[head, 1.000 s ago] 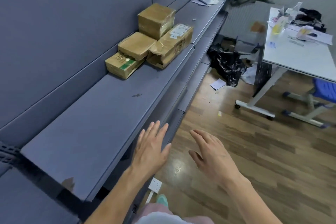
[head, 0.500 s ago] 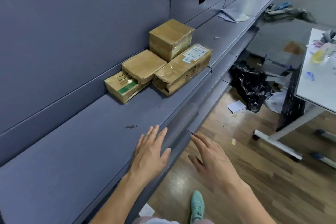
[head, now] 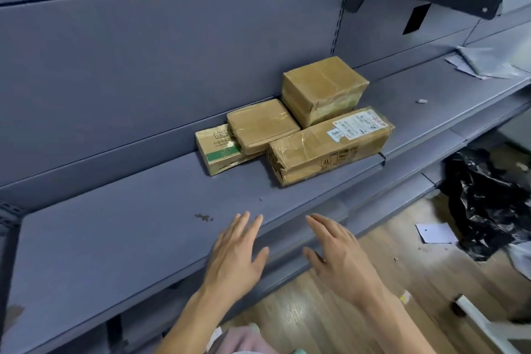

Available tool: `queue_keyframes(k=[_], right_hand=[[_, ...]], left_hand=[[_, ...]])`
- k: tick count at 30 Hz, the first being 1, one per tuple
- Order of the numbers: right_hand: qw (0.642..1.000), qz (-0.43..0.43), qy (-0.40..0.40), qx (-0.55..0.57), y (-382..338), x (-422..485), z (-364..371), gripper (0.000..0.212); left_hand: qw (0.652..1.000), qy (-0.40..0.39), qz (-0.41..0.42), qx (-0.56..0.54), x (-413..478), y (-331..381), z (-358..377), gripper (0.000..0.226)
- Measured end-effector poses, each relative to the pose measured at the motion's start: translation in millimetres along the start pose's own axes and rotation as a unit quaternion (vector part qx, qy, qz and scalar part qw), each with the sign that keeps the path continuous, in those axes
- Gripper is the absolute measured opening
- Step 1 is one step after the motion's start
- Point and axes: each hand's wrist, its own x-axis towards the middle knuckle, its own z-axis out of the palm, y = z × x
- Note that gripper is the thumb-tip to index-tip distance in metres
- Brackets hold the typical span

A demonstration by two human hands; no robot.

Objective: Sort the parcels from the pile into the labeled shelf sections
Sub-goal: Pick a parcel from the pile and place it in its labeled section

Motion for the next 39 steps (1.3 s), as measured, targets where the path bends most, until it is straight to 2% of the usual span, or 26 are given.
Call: queue_keyframes(k=[6,14,18,29,36,39], right_hand=[[0.999,-0.028,-0.013,-0.009,-2,42,-5,0.064],[1.000,-0.008,-0.009,-0.020,3,77,-26,0.063],[0.999,-0.025,-0.006,-0.024,-6,95,-37,0.062],[0.996,-0.082,-0.004,-0.024,-5,173,-64,0.054],[0.992,-0.108,-0.040,-0.060,4,220,-70,0.058],[0.983,-0.116,-0.066,-0.128,8,236,-66,0.061]], left_hand=[[0.999,0.029,-0.014,-0.009,38,-7,-8,0.068],[0.999,0.030,-0.007,-0.035,89,-15,-20,0.068],[0.998,0.035,-0.013,-0.045,95,-19,-27,0.067],[0.990,0.114,-0.071,-0.049,129,-17,-65,0.069],[0.987,0.116,-0.103,-0.037,174,-5,-76,0.072],[0.990,0.092,-0.108,0.009,196,-4,-75,0.084]])
